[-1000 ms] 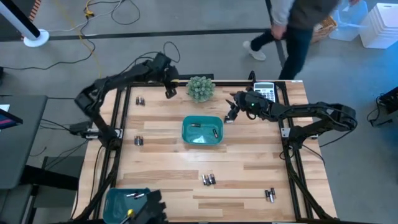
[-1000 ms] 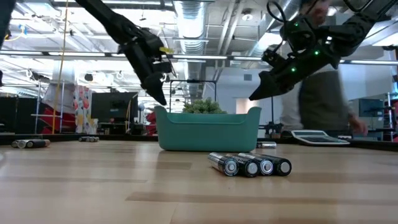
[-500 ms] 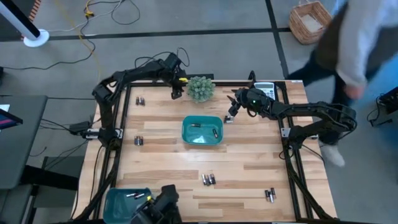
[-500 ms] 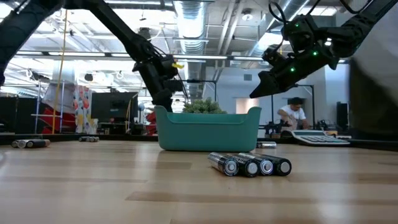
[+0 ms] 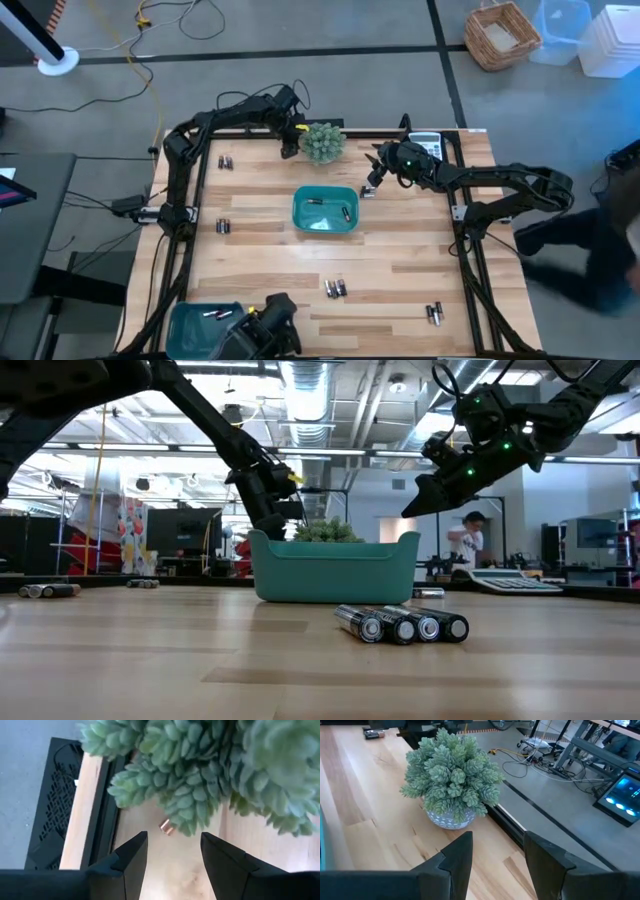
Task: Sort batteries
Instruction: Put the silver battery into the blue bin
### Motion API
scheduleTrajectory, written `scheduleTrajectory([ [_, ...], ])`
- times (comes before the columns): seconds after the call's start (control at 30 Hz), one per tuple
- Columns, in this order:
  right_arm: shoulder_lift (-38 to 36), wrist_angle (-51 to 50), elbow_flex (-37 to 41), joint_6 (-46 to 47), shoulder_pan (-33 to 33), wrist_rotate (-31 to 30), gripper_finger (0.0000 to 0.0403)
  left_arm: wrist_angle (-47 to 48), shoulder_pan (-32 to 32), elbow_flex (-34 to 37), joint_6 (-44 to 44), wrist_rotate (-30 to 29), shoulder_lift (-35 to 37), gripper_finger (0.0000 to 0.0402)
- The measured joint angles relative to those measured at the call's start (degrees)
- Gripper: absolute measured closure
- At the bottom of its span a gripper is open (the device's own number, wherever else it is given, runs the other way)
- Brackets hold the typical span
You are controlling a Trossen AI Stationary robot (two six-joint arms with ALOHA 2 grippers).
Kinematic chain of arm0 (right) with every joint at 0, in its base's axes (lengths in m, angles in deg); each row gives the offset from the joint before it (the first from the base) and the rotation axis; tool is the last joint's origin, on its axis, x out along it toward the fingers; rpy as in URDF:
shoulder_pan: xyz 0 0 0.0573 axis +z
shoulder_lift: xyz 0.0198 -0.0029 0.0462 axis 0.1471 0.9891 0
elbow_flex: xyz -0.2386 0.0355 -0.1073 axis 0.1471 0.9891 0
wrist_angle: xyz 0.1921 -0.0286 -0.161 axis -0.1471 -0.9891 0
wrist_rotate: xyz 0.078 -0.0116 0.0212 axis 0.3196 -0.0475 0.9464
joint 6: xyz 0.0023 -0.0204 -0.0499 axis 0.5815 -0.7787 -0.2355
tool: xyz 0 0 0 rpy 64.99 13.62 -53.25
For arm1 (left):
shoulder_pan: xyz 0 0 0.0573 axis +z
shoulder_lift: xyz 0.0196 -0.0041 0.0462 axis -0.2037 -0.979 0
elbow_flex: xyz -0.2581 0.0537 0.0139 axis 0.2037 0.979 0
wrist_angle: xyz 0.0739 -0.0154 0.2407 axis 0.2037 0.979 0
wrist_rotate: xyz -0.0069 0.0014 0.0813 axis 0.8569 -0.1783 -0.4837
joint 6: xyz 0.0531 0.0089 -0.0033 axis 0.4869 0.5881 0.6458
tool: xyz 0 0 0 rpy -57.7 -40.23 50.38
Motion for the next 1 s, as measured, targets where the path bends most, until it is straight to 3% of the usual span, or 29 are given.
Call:
scheduleTrajectory([
  [0.2, 0.0, -4.2, 0.0, 2.9, 0.0, 7.7, 0.0210, 1.2, -0.2, -0.1, 0.0, 0.0, 0.0, 0.0222],
  [0.6, 0.0, -19.9, 0.0, 4.4, 2.6, 10.3, 0.0210, 1.5, -0.2, -0.1, -0.2, -0.1, 0.0, 0.0223],
  [0.87, 0.1, -25.5, 0.0, 0.6, 0.2, 12.3, 0.0210, 1.6, -0.2, -0.1, -0.5, -0.2, 0.0, 0.0223],
  [1.0, 0.1, -26.7, 0.0, -0.8, -2.0, 16.5, 0.0210, 1.6, -0.2, -0.1, -0.8, -0.2, 0.0, 0.0223],
])
